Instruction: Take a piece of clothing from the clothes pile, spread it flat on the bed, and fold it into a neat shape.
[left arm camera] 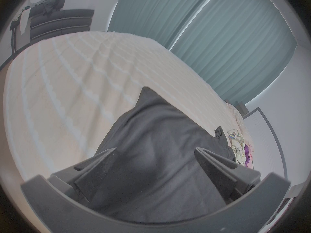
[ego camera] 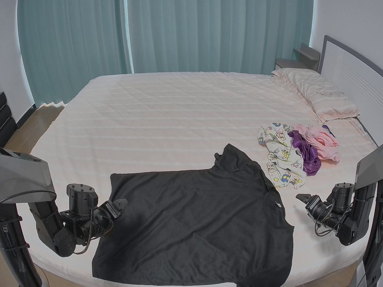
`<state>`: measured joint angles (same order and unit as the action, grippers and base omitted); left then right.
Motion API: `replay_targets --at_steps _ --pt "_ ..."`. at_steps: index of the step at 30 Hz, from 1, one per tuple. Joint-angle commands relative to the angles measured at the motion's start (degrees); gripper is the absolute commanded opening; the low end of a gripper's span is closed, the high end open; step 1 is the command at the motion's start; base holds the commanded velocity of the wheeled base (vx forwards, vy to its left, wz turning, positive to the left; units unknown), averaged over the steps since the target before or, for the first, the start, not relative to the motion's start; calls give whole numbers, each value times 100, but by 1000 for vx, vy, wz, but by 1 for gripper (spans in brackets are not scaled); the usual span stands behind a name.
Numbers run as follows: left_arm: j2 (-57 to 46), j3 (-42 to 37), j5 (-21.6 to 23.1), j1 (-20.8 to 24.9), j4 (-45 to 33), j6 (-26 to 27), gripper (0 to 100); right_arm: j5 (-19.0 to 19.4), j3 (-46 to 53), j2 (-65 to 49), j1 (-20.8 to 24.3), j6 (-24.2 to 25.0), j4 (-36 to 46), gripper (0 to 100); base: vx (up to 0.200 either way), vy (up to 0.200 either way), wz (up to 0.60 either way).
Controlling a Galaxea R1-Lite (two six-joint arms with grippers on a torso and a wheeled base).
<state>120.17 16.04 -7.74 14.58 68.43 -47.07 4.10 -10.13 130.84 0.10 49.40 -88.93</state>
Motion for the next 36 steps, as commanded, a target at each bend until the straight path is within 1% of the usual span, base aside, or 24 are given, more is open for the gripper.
replay_targets --at_steps 1,3,5,7,9,10,12,17,20,24,33,34,36 --pt "-38 575 1 -430 -119 400 100 3 29 12 78 9 -72 100 0 0 0" --pt "85 1006 9 -641 -356 690 100 3 37 12 96 0 -72 100 0 0 0" --pt "226 1340 9 -729 -567 796 100 3 37 3 113 0 -72 100 0 0 0" --pt "481 2166 36 -904 -1103 831 100 -5 46 3 131 0 -72 100 0 0 0" --pt "779 2764 53 -931 -1604 840 100 -5 64 3 131 0 -72 100 0 0 0" --pt "850 2887 53 -931 -1692 840 100 -5 64 3 140 0 -72 100 0 0 0" --pt "1280 3608 53 -939 -2114 840 100 -5 64 3 140 0 -72 100 0 0 0" --pt "1834 4557 45 -957 -2650 866 100 -5 64 3 148 0 -72 100 0 0 0" --pt "2089 4900 45 -957 -2914 866 100 -5 55 3 148 0 -72 100 0 0 0" --pt "2317 5251 36 -966 -2975 866 100 -5 55 12 148 9 -72 100 0 0 0" --pt "2493 5550 27 -1062 -3134 936 100 -5 55 12 148 9 -72 100 0 0 0" --pt "2511 5594 18 -1071 -3134 936 0 -5 55 12 148 9 -72 100 0 0 0" --pt "2537 5752 -8 -1115 -3142 936 0 -5 55 12 148 9 -72 100 0 0 0"
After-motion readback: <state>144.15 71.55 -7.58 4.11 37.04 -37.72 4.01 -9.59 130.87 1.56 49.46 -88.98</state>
